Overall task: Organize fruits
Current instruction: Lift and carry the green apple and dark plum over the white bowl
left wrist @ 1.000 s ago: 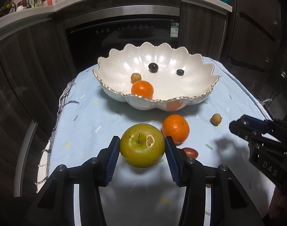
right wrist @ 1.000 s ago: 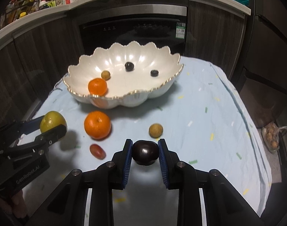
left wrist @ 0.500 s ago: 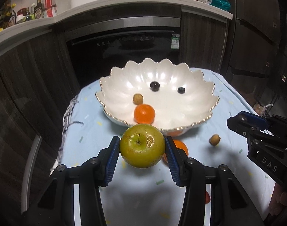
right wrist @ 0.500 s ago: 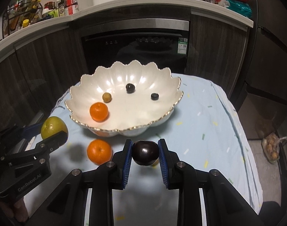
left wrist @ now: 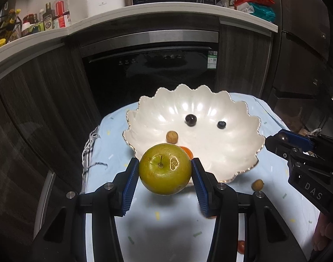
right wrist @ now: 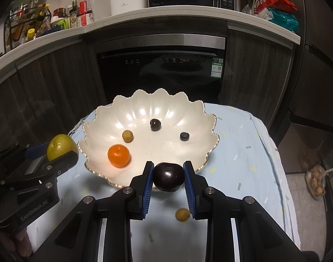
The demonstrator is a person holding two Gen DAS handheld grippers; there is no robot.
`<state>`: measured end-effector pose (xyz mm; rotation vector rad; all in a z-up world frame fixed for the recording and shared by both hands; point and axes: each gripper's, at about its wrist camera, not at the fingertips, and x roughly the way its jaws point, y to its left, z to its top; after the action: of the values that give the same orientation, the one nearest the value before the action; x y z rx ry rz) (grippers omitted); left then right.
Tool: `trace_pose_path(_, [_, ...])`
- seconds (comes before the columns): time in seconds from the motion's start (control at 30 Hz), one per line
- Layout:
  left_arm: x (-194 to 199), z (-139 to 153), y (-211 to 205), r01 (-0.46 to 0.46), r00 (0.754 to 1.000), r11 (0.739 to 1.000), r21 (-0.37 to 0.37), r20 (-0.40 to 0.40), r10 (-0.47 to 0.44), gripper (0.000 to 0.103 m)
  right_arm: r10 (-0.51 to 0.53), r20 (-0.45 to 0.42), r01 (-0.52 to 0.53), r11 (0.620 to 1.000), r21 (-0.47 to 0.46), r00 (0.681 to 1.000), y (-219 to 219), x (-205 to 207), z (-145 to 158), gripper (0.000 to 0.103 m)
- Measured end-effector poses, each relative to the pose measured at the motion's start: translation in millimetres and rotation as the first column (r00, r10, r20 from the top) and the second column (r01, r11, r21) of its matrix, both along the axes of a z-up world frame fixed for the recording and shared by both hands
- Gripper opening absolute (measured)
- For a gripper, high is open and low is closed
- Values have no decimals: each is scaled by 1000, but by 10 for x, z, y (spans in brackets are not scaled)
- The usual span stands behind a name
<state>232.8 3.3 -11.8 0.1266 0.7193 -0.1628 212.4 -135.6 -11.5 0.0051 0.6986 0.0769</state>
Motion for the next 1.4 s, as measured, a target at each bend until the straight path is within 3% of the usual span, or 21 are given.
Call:
trace_pose_path(0.63, [377, 83, 36, -17, 1000, 1000, -18, 8, 18, 48, -37, 20, 37, 999, -1, 999, -38, 356, 120, 29])
trace_pose_path(1.4, [770, -125, 98, -40, 997, 999, -32, -60, 38, 48, -38, -68, 38, 999, 2, 997, -47, 761, -101, 29])
